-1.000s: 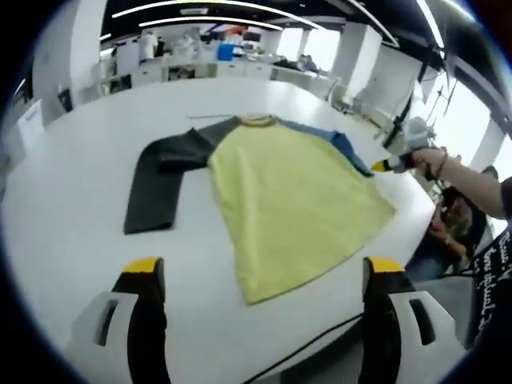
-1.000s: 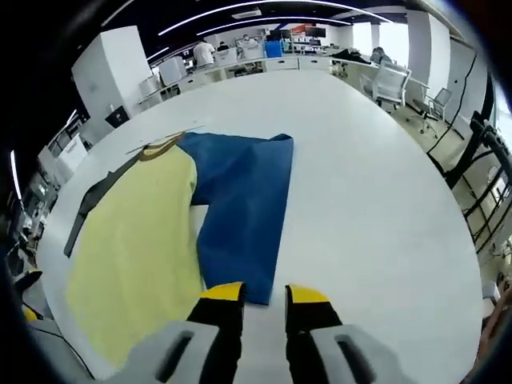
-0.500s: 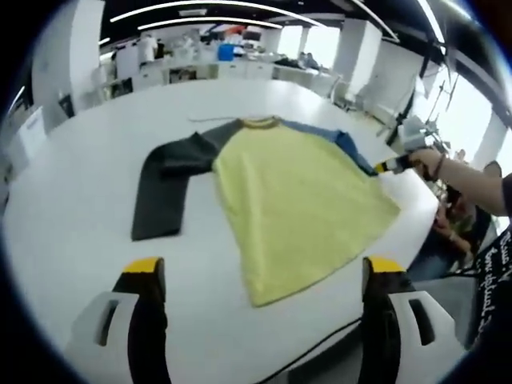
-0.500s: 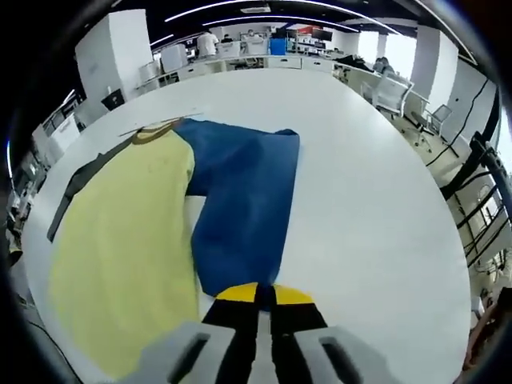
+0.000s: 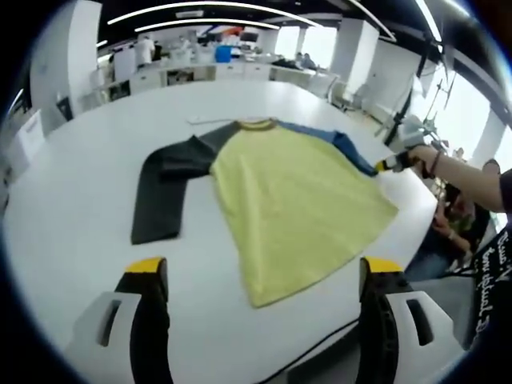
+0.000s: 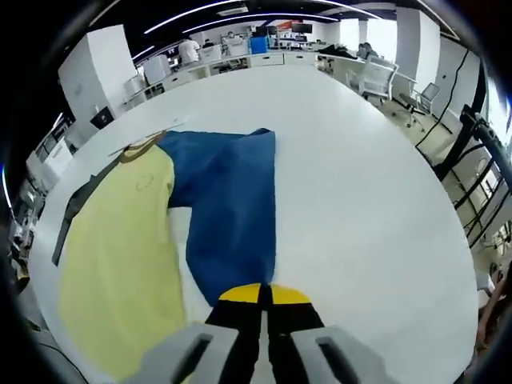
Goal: Fold the garment on the visible template until the final outline fits inside the template.
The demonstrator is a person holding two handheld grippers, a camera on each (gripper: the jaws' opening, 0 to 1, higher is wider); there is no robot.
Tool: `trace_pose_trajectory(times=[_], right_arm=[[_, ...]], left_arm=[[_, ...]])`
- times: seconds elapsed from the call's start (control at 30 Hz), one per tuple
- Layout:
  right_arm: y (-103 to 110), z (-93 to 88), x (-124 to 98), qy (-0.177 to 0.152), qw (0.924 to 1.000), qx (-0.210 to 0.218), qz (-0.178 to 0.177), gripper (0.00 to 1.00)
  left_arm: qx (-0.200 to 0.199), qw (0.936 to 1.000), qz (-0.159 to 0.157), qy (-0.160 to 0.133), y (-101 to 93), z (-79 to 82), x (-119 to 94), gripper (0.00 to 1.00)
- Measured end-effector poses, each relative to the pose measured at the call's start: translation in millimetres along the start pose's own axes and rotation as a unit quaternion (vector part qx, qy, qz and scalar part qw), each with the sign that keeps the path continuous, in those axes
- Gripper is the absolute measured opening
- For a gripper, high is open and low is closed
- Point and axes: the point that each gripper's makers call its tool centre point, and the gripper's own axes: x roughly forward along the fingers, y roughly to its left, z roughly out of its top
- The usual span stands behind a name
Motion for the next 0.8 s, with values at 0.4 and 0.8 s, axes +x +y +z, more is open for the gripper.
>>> trace_pose_trajectory(times=[0.4, 0.8], right_arm=[[-38, 13.9, -3, 0.003, 0.9988, -0.033, -0.036, 0.0], [-84, 49.6, 3, 0.004, 0.9902, -0.099, -0.098, 0.0]], left_arm=[[0.004, 1.0, -0.001, -0.004, -0.5, 7.2, -2, 0.95], [0.019, 0.9998, -0.003, -0.012, -1.7, 15.5, -2, 0.97]])
